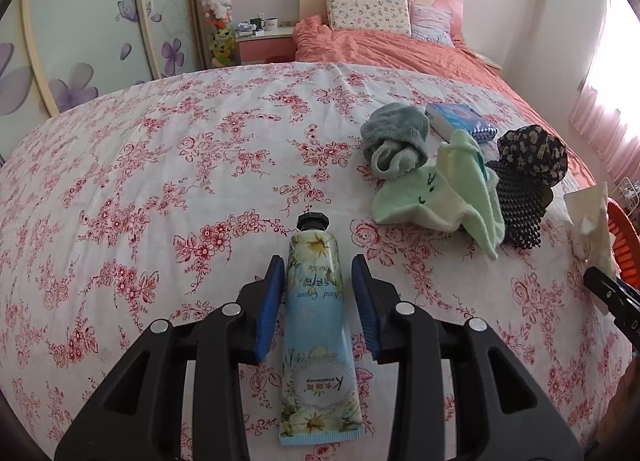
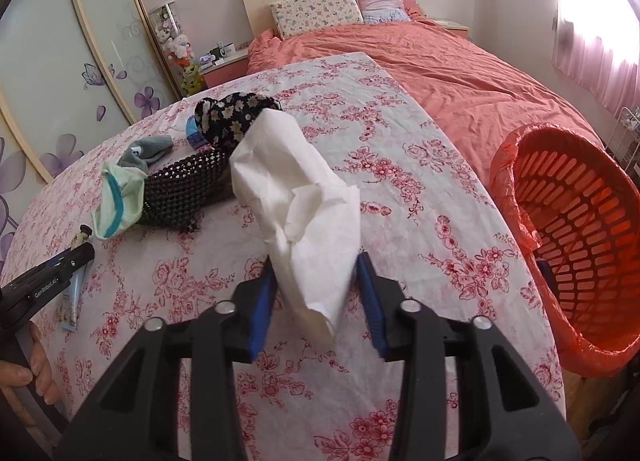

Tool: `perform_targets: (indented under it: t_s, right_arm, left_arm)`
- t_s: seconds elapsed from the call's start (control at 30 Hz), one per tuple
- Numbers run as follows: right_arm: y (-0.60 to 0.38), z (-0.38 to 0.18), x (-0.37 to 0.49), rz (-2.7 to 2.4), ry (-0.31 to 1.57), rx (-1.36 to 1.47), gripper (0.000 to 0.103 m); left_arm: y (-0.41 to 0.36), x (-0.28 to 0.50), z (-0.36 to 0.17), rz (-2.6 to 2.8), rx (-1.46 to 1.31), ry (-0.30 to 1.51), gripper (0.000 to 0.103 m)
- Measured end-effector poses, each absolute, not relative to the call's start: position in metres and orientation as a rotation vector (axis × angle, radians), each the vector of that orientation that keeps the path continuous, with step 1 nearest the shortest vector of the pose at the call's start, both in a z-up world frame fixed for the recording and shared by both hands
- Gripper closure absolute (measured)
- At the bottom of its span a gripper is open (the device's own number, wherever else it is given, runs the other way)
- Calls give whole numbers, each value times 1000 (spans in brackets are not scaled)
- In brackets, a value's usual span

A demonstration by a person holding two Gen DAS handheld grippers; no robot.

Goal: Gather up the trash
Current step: 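Grasp the blue lotion tube with left tool while right tool holds tissue, then carry lotion tube and tissue over the orange basket and open both tools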

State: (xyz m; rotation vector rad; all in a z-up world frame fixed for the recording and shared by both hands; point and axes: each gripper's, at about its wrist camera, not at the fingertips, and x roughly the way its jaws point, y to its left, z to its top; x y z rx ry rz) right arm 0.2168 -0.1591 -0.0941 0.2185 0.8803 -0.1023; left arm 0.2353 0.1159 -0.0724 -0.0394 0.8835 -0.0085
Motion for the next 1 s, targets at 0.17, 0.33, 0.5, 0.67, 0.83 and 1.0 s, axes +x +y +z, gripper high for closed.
perform_targets:
  t_s: [0.17, 0.33, 0.5, 0.67, 0.83, 1.0]
  right_arm:
    - [-158, -93, 215, -93, 871, 215, 73]
    - [-157, -83, 213, -85, 846, 212, 74]
    - [-157, -73, 208, -80, 826, 208, 74]
    - [-156, -61, 199, -76, 801, 206, 74]
    - [-160, -44, 185, -77, 769, 213, 74]
    - [-170, -27, 168, -91, 734, 220, 74]
  left_arm:
    - [120, 237, -72, -13, -59, 882, 75]
    - [125, 236, -68, -16, -68, 878, 75]
    - [124, 232, -60, -20, -71, 865, 75]
    - [117, 225, -44, -31, -62, 837, 75]
    - [107, 217, -26, -58, -52, 807, 75]
    - [89, 206, -6, -97, -41, 772, 75]
